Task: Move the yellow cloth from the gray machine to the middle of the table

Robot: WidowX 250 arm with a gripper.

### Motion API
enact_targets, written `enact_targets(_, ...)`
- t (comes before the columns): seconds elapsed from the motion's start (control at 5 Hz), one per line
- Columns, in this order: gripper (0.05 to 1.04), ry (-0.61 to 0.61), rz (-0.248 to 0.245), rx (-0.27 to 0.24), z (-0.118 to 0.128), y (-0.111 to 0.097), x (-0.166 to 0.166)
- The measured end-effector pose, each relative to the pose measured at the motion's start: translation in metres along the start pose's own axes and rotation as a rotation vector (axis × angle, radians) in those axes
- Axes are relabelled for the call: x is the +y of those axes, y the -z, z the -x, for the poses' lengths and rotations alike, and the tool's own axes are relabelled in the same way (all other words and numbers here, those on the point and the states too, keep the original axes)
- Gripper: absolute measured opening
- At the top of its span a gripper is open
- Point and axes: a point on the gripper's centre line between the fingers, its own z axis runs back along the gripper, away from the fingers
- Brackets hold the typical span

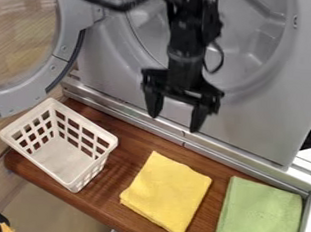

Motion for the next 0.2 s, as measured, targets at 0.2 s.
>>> enact_targets(0.2, 1.001, -0.034, -0.022, 0.022, -0.0111, -0.0119, 0.0223)
